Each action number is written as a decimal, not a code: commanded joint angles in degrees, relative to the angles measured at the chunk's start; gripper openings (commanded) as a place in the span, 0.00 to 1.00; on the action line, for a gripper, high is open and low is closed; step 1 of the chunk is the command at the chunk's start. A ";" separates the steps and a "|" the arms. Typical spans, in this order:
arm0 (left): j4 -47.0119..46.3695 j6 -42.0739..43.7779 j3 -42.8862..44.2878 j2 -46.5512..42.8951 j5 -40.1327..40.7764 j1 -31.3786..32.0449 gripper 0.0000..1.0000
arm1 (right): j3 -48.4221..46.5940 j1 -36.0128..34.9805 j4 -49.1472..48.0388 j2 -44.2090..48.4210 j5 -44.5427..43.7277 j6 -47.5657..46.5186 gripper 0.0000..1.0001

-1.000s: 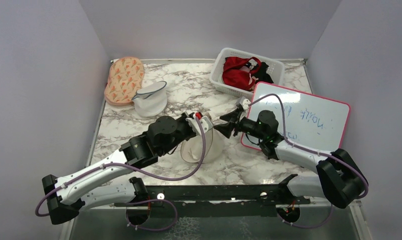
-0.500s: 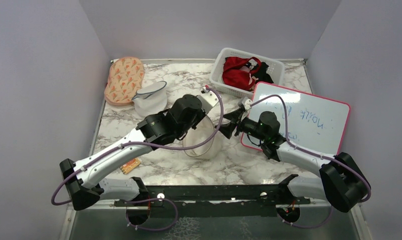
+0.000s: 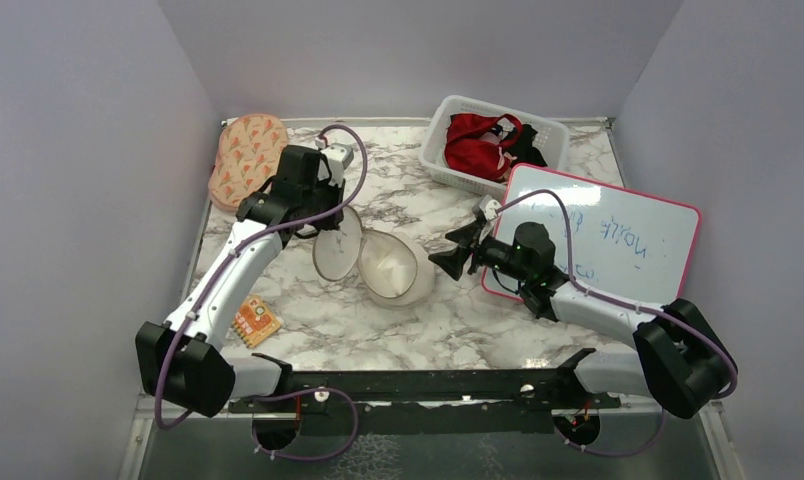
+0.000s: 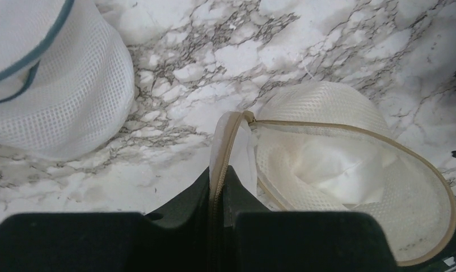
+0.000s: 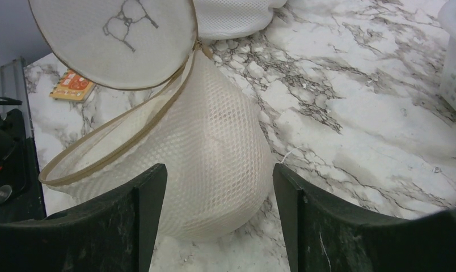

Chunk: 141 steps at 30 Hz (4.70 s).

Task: Unzip the laundry bag and remove the bra
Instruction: Open the laundry bag at the center of the board, then pick up the bra from the laundry bag.

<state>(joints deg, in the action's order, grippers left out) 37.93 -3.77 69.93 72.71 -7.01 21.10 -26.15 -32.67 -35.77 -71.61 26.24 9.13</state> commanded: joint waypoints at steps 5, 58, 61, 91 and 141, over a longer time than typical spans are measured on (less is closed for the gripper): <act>-0.55 0.97 -3.12 3.35 7.85 -3.44 0.18 | -1.75 0.15 0.51 -1.63 1.39 -0.78 0.68; -53.11 7.82 -25.63 -26.82 35.71 4.08 0.93 | -41.35 -30.28 58.94 -23.20 -12.85 16.68 0.39; -53.06 7.82 -25.56 -26.91 35.78 4.25 0.93 | -43.91 -30.35 61.28 -20.76 -15.15 15.16 0.46; -55.42 8.78 -27.49 -28.38 36.85 4.24 0.92 | -60.60 -24.46 68.95 -31.97 -26.83 -2.42 0.51; -55.27 8.25 -27.46 -27.08 34.87 4.30 0.92 | -55.35 -20.36 71.69 -34.42 -24.06 -19.21 0.57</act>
<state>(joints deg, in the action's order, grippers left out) -15.86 4.67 42.92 46.06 28.95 25.26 -83.13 -52.75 36.03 -105.06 4.69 -9.78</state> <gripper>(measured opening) 0.924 0.518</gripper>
